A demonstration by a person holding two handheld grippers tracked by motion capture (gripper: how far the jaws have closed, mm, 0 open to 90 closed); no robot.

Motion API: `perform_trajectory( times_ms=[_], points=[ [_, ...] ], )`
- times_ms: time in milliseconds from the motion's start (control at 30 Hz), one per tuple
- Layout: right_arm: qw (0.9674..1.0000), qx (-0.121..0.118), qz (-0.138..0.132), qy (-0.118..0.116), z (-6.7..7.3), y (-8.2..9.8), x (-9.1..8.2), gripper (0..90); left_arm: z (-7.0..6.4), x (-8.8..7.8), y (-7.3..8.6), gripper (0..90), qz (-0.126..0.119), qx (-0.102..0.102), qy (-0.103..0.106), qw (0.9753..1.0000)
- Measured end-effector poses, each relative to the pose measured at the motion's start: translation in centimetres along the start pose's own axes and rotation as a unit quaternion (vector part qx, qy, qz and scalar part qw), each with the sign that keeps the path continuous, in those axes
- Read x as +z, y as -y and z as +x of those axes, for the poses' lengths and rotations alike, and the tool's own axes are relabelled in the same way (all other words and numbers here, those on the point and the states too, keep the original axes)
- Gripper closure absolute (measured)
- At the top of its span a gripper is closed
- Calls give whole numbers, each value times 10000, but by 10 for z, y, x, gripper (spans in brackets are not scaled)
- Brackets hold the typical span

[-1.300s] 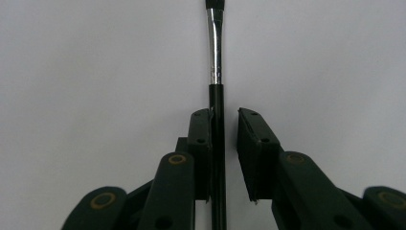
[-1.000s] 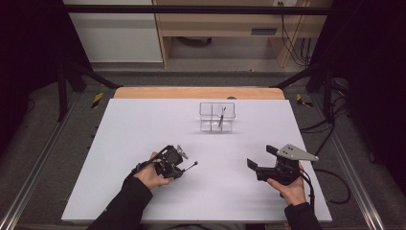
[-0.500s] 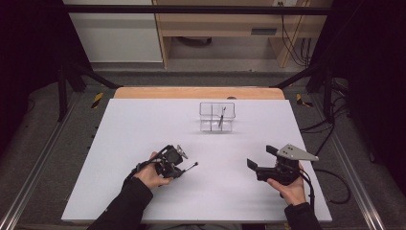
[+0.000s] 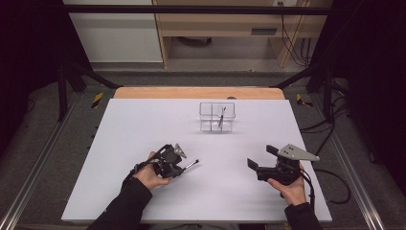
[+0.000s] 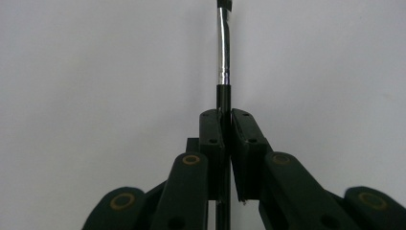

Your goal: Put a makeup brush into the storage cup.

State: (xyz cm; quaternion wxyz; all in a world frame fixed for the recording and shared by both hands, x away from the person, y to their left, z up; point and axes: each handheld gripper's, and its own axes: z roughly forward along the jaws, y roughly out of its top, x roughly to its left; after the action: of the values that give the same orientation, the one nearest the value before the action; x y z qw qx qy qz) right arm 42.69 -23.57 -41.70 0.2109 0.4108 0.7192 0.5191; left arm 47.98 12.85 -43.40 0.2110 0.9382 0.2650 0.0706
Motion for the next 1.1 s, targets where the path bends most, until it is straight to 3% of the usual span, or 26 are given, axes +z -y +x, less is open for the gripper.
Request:
perform_trajectory(
  times_ms=[167,433,633,1100],
  points=[
    [10000,16,-31,38,0,0,-1,95,1,-10,2,839,-329,-169,-105,9993],
    [9999,59,-73,49,1,-2,-2,98,-1,-21,5,839,-916,-415,-270,9946],
    [9999,55,-109,23,2,-2,-3,99,-1,-26,7,840,-1085,-539,-299,9922],
    [9998,98,-176,-52,7,-5,-2,103,-2,-39,12,839,-1796,-887,-587,9780]
  ],
)
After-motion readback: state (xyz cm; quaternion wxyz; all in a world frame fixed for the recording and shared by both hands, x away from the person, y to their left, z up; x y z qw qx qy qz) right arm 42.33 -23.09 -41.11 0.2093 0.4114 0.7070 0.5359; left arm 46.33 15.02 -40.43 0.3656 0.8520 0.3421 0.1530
